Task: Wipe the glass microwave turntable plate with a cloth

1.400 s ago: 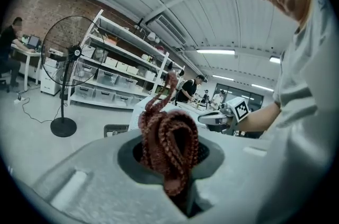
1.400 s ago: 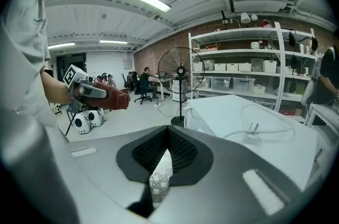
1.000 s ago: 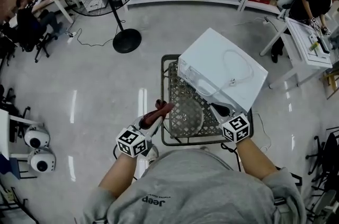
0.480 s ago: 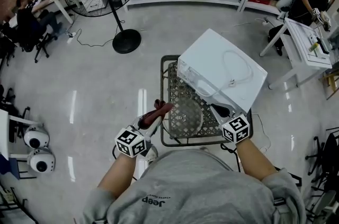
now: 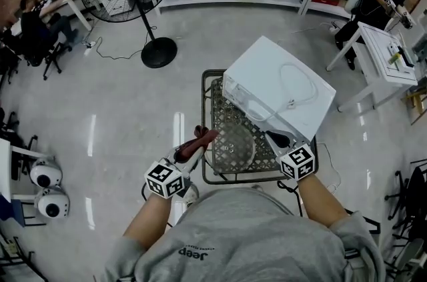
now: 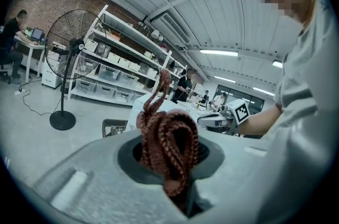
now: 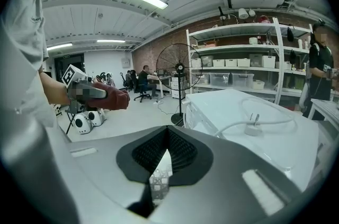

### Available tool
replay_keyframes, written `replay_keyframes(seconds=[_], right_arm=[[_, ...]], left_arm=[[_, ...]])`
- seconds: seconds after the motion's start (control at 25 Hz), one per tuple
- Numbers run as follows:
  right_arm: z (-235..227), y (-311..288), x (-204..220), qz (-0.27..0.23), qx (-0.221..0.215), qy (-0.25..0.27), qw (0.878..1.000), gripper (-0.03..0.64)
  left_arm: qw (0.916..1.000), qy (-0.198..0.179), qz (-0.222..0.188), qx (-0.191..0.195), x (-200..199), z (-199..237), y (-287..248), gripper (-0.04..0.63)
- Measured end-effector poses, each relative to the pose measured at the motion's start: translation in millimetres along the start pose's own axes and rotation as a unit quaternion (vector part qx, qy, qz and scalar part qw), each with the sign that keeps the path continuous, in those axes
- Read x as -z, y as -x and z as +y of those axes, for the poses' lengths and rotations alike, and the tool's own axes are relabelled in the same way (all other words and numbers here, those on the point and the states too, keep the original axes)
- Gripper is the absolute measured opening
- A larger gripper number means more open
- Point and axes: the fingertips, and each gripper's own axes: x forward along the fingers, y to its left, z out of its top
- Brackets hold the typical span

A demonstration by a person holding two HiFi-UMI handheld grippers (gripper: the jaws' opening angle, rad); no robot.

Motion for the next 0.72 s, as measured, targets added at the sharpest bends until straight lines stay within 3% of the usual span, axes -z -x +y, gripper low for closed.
replay_keyframes(seconds=[0.72], right_arm=[[7.9,4.5,-0.5,0.005,0.0,0.012,1.0,0.008]], left_arm=[[1.0,0.0,-0.003,0.002,0.1,-4.3,9.0,0.061]])
